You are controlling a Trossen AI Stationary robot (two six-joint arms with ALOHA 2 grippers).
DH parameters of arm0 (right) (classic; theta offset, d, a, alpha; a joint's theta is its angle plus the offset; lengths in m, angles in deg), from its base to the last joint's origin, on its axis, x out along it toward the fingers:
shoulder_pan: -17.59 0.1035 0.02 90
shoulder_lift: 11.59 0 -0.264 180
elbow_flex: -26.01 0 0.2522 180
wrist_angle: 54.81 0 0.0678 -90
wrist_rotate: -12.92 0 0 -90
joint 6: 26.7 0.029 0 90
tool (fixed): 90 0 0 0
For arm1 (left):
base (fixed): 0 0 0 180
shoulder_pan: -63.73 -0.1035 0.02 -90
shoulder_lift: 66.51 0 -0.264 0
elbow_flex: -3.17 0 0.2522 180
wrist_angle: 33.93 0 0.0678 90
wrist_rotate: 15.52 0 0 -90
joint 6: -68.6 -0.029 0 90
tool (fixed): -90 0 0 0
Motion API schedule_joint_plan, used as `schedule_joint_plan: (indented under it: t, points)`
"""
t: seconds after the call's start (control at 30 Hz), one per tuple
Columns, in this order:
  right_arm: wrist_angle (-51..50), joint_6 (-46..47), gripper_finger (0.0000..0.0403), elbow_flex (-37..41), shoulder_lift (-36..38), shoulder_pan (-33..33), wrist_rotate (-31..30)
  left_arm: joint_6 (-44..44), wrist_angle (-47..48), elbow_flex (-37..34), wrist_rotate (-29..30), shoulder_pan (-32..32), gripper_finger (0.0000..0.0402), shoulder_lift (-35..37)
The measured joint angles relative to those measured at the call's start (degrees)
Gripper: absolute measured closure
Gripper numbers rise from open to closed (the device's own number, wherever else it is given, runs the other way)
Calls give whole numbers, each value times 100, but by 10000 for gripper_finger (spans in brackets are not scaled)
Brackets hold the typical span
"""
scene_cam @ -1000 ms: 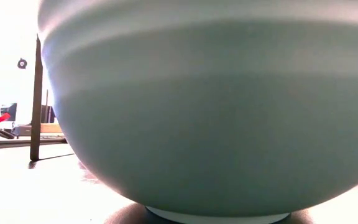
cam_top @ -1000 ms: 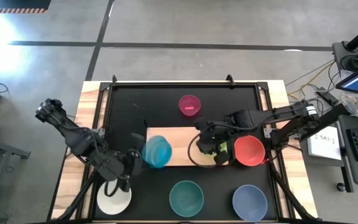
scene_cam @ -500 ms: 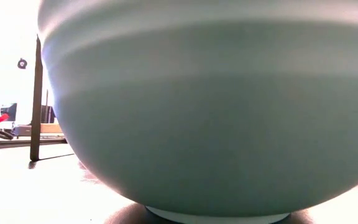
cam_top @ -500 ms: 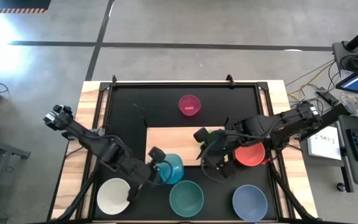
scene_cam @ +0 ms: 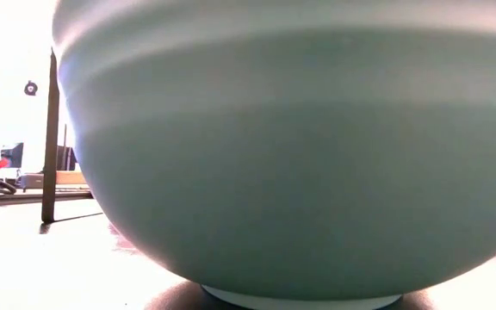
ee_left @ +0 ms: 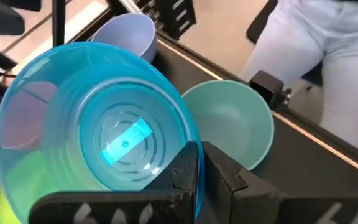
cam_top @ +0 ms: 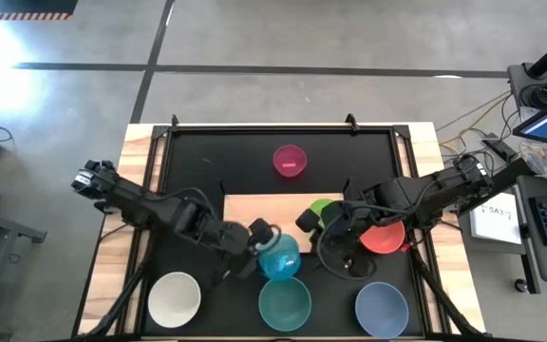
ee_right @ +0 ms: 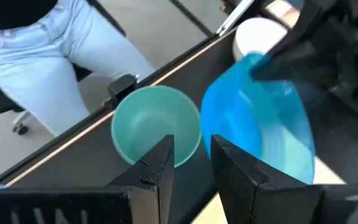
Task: Place and stack bowls onto a shelf
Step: Stack the blue bowl on top of the light green bowl on the shelf
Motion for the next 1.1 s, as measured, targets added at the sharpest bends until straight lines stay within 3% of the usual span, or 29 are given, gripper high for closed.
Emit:
schedule_joint_plan:
  t: [0.17,0.4,0.6,1.1]
  points:
    - [92,-364,307,0,0,-4,1,-286,-187,0,-793,-229,401,-54]
    - [92,-597,307,2,-68,-4,1,-802,-256,0,-841,-328,402,-59]
    - [127,-732,307,2,-74,-4,0,-764,-275,1,-1416,-348,402,-60]
    - [428,-775,307,2,-85,-7,-210,-906,-529,2,-1437,-351,402,-70]
